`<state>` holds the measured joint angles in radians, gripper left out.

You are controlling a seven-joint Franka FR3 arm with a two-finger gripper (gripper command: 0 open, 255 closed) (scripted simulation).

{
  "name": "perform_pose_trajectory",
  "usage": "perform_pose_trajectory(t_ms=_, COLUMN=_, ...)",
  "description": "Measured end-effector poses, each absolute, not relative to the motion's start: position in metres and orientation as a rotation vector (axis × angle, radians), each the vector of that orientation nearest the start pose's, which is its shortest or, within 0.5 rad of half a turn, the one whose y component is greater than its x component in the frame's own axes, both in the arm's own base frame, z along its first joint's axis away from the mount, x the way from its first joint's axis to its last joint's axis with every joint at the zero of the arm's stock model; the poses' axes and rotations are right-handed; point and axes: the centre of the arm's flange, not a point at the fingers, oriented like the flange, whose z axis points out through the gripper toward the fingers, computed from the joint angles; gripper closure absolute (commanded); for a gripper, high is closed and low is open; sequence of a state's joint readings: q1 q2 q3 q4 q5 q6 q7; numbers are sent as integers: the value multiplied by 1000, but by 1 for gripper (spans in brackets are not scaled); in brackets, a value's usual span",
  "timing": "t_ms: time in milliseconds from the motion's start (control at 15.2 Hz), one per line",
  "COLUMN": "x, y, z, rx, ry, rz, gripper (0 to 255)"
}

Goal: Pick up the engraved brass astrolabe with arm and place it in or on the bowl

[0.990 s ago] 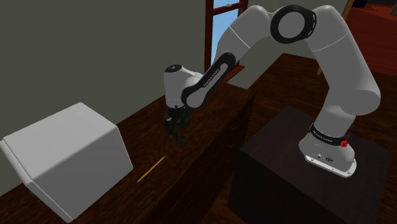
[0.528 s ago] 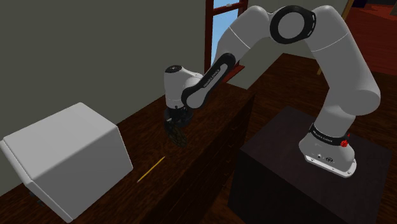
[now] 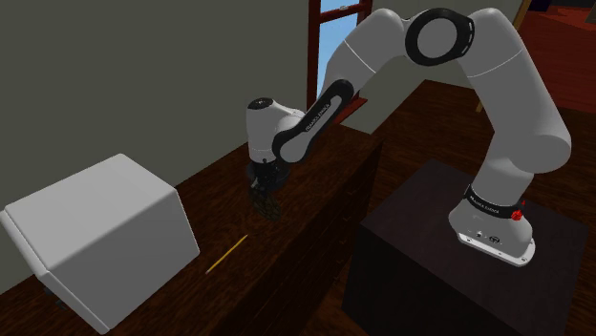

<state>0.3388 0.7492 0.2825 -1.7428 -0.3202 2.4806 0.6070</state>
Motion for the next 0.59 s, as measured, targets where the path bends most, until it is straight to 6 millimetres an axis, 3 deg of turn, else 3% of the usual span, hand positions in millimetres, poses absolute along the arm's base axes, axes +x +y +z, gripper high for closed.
perform_pose_trajectory(t_ms=198, x=548, y=376, z=163, rx=-3116, ry=-298, rz=-49, gripper=255)
perform_pose_trajectory(t_ms=594, x=549, y=375, z=192, rx=-3115, ry=-298, rz=-49, gripper=255)
